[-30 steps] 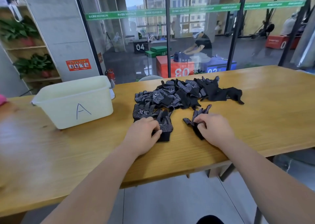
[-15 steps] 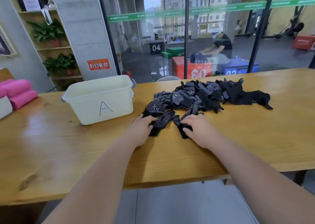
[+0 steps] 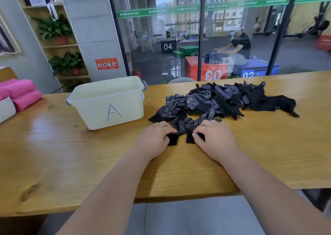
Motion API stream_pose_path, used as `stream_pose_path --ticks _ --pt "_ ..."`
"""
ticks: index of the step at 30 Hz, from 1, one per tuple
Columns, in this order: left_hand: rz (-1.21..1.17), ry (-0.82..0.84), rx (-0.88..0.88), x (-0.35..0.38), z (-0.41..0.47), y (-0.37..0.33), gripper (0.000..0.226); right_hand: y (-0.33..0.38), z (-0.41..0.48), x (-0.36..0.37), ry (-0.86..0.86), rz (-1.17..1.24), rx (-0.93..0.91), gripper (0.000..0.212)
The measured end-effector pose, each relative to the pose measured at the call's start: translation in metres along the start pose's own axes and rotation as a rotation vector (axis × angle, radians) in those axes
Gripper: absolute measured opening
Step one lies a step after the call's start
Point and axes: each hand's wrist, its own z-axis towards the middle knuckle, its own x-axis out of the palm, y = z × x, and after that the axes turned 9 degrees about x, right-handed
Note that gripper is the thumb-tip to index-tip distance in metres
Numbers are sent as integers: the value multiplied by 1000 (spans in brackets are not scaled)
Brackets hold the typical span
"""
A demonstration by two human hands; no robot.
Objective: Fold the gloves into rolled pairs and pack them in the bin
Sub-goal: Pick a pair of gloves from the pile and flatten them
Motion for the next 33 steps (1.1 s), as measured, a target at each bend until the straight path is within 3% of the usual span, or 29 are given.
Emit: stream_pose_path --ticks 6,16,23,27,29,33 --pt "68 65 5 -20 -32 -10 39 -3 -19 -17 134 62 -119 53" --pt "67 -142 -83 -27 -85 -22 23 1 -36 -51 215 223 -135 8" --pt "-26 -150 -132 -33 -85 -29 25 21 6 -150 313 850 150 14" --pt "-66 -110 -191 -33 -84 -29 25 32 21 -165 433 888 222 17" --pt "-83 -107 -206 -31 -83 -27 24 34 29 -164 380 813 194 15" --pt "-70 -103 -195 -28 -83 -22 23 28 46 -170 56 732 88 5"
